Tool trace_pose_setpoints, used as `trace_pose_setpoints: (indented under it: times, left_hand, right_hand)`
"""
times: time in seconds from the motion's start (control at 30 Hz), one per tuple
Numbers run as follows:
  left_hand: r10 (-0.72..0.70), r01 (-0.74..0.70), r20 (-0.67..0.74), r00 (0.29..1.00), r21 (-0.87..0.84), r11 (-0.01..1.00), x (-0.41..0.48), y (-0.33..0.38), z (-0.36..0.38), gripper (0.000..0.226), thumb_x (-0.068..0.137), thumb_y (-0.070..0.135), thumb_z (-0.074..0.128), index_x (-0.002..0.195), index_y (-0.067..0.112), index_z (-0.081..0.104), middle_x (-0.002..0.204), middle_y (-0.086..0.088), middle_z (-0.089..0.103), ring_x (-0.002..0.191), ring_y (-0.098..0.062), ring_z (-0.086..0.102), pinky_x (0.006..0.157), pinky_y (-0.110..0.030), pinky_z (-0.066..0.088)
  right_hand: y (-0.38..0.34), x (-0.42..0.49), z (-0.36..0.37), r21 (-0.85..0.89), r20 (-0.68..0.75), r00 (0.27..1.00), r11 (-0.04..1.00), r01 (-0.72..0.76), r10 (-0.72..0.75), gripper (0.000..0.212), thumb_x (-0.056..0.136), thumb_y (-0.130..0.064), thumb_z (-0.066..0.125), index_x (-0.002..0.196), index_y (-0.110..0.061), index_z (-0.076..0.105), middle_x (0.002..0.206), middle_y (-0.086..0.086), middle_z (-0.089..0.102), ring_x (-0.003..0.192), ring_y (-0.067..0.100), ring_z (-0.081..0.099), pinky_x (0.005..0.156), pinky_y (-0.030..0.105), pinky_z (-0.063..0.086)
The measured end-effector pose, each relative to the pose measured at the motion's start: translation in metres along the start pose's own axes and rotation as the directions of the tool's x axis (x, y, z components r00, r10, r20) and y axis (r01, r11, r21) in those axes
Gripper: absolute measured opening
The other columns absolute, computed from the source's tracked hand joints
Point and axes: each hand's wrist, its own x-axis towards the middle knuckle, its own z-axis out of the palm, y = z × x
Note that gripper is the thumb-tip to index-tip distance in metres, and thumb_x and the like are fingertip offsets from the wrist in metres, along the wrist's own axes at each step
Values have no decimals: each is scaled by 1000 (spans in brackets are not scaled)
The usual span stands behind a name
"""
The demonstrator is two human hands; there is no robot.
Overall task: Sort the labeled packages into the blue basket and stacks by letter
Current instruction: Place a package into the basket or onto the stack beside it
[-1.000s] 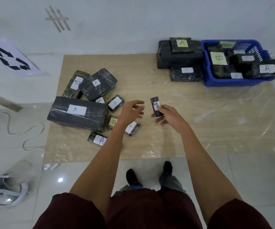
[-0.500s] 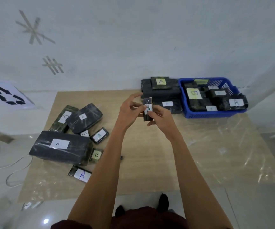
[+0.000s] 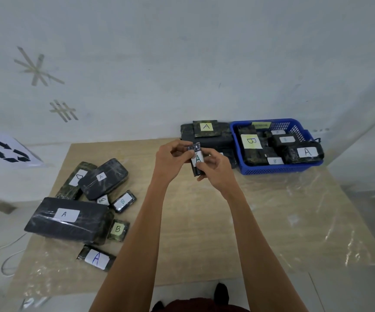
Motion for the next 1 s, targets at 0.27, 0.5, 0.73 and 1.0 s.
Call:
trace_pose_setpoints:
  times: [0.27, 0.5, 0.73, 1.0]
  left_hand:
    - [-10, 10, -5, 1000, -8, 1000, 1, 5, 3, 22, 84, -1, 77, 104, 8, 75, 84, -12, 70, 83, -26, 70, 77, -37, 63]
    - [10, -10, 9, 1000, -24, 1000, 2, 8, 3, 23, 89, -1, 72, 112, 1, 72, 95, -25, 71, 88, -29, 73, 75, -28, 61]
    - [-9, 10, 21, 1000, -44, 999, 5, 7, -5, 23, 93, -6, 65, 114, -1, 70, 99, -28, 71, 91, -29, 74, 80, -30, 62]
    - [-70, 74, 55, 996, -59, 996, 6, 13, -7, 17, 93, 15, 73, 106, 5, 74, 91, -15, 76, 90, -26, 75, 85, -38, 62]
  right_hand:
    - [-2, 1, 1, 20, -8, 1000, 1000, -9, 10, 36, 94, 1, 62, 130, -7, 60, 98, 13, 71, 74, 12, 67, 59, 32, 60]
    - [-5, -2, -4, 147, 17, 997, 986, -78, 76, 28, 100, -9, 59, 127, -9, 63, 106, 20, 70, 88, 31, 70, 62, 33, 59]
    - [-1, -6, -9, 287, 45, 996, 954, -91, 82, 27, 104, -15, 53, 124, -2, 65, 112, 23, 70, 89, 30, 69, 69, 31, 57]
    - [-1, -6, -1, 176, 27, 997, 981, -82, 78, 30, 97, -11, 64, 127, -6, 65, 100, 10, 73, 86, 15, 68, 71, 26, 56]
